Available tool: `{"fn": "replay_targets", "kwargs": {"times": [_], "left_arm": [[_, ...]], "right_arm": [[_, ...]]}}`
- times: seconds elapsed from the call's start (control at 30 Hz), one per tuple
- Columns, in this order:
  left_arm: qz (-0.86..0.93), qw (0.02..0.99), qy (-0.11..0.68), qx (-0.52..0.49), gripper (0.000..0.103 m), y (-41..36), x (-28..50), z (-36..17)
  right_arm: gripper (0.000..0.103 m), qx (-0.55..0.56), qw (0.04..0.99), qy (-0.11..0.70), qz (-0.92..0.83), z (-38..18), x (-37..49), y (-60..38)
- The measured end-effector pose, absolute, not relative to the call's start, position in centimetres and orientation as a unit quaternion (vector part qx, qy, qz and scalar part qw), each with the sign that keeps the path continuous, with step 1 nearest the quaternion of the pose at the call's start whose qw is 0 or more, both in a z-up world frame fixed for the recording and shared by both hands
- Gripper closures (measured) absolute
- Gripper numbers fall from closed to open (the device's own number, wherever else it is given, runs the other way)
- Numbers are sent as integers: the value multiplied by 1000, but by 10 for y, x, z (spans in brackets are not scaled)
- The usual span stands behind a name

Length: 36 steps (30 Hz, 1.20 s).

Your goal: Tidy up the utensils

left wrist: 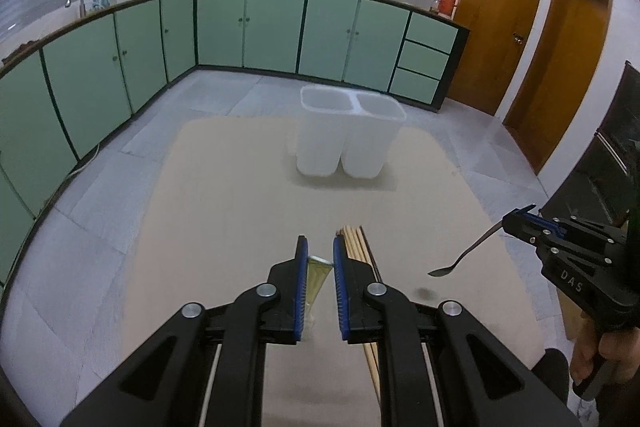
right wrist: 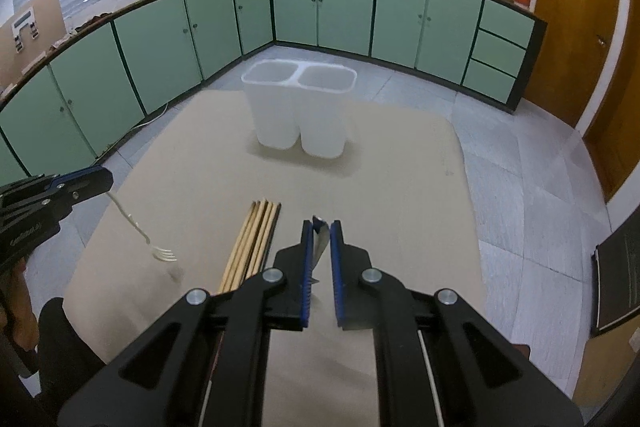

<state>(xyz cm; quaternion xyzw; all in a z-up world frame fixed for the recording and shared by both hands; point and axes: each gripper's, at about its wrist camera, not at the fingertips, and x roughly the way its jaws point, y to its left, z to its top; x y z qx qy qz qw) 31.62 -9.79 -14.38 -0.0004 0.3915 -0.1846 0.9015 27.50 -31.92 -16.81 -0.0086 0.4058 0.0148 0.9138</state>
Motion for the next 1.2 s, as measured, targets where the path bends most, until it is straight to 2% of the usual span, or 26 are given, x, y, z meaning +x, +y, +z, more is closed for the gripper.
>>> {"fn": "replay_targets", "kwargs": {"times": [0.3, 0.5, 0.7, 0.83, 1.0, 1.13, 1.2], "left_arm": [[-198, 910, 365, -1, 90, -111, 373, -94], [-202, 923, 327, -3, 90, -124, 426, -46], [-206, 927, 312, -4, 90, -150, 477, -24], [-211, 926, 312, -4, 90, -168, 512, -33], [-216, 919, 328, 2, 90, -179, 542, -76], [-225, 913, 339, 1, 90, -167, 533, -97], [-218, 916, 336, 19, 88, -159, 526, -104]], "right_arm": [[96, -25, 919, 391, 29, -120, 328, -320], [101, -10, 923, 383, 28, -80, 383, -329], [101, -8, 927, 373, 26, -55, 438, -331], [101, -5, 924, 381, 20, -67, 472, -337], [101, -1, 905, 425, 13, -115, 509, -343], [101, -16, 887, 462, 20, -156, 521, -342], [96, -25, 884, 466, 20, -166, 522, -340]]}}
